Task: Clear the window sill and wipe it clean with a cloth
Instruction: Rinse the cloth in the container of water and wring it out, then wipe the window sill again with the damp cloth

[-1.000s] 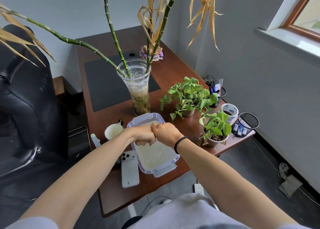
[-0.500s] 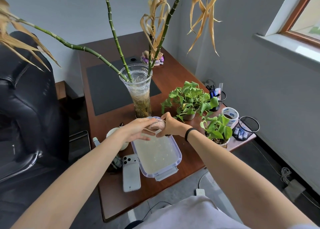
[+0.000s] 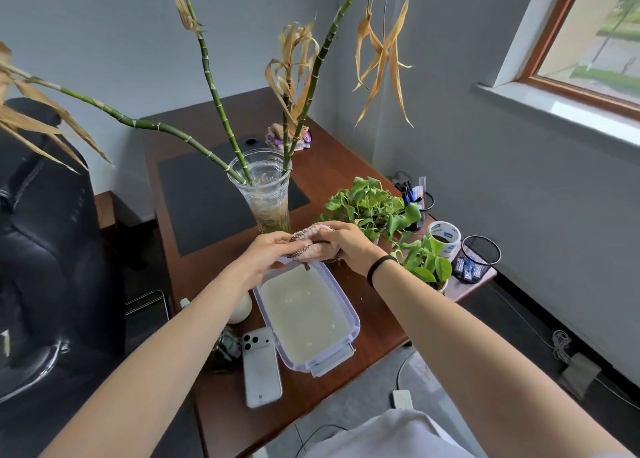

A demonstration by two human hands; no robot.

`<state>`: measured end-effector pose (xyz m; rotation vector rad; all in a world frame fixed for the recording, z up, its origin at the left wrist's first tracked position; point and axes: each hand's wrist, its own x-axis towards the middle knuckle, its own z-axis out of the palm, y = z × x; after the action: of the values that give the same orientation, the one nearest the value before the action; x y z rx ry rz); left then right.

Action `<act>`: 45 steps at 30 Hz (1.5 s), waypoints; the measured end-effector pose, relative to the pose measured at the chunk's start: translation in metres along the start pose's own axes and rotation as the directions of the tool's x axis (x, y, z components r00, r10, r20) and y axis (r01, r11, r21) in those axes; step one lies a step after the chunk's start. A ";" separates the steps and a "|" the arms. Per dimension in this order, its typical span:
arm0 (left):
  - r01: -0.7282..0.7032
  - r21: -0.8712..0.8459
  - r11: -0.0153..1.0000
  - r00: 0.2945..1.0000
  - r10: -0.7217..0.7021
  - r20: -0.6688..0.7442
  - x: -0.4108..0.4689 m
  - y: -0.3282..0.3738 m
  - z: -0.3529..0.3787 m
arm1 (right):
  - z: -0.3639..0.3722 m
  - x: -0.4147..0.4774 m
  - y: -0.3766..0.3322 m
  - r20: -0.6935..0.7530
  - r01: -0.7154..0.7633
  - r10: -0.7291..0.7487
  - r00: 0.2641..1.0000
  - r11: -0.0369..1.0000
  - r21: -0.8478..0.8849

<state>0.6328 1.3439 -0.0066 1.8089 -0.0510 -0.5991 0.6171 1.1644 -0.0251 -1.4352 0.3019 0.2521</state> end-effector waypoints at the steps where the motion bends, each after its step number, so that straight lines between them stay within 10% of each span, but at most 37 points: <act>1: -0.004 0.016 1.000 0.999 0.003 0.036 0.001 0.004 0.000 | -0.001 -0.004 -0.003 -0.039 0.004 -0.004 0.999 1.000 -0.017; 14: -0.186 0.226 0.956 0.920 0.089 0.381 0.016 0.089 0.108 | -0.087 -0.084 -0.006 -0.467 0.168 0.017 0.884 0.921 0.352; 22: -0.433 0.732 0.527 0.744 -0.250 0.620 -0.037 0.094 0.236 | -0.168 -0.190 0.023 -0.681 0.346 0.159 0.715 0.765 0.542; 27: -0.091 0.509 0.856 0.673 -0.324 0.665 -0.054 0.067 0.306 | -0.206 -0.261 0.048 -0.630 0.386 0.203 0.749 0.640 0.664; 33: 0.125 0.378 0.917 0.565 -0.379 0.733 -0.099 0.031 0.414 | -0.273 -0.355 0.098 -0.605 0.379 0.253 0.755 0.584 0.718; 36: 0.209 0.167 0.964 0.689 -0.266 0.674 -0.130 0.013 0.469 | -0.304 -0.396 0.122 -0.601 0.316 0.255 0.757 0.662 0.679; 40: 0.212 -0.034 0.977 0.915 -0.187 0.356 -0.140 0.005 0.525 | -0.349 -0.446 0.152 -0.747 0.339 0.348 0.566 0.728 0.596; 45: 0.102 0.095 0.990 0.928 -0.129 0.349 -0.151 0.008 0.569 | -0.395 -0.505 0.174 -0.774 0.379 0.439 0.457 0.690 0.616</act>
<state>0.2641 0.8876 -0.0565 1.7642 -0.2152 -1.0160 0.0632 0.7984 -0.0525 -0.5764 1.1962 -0.6421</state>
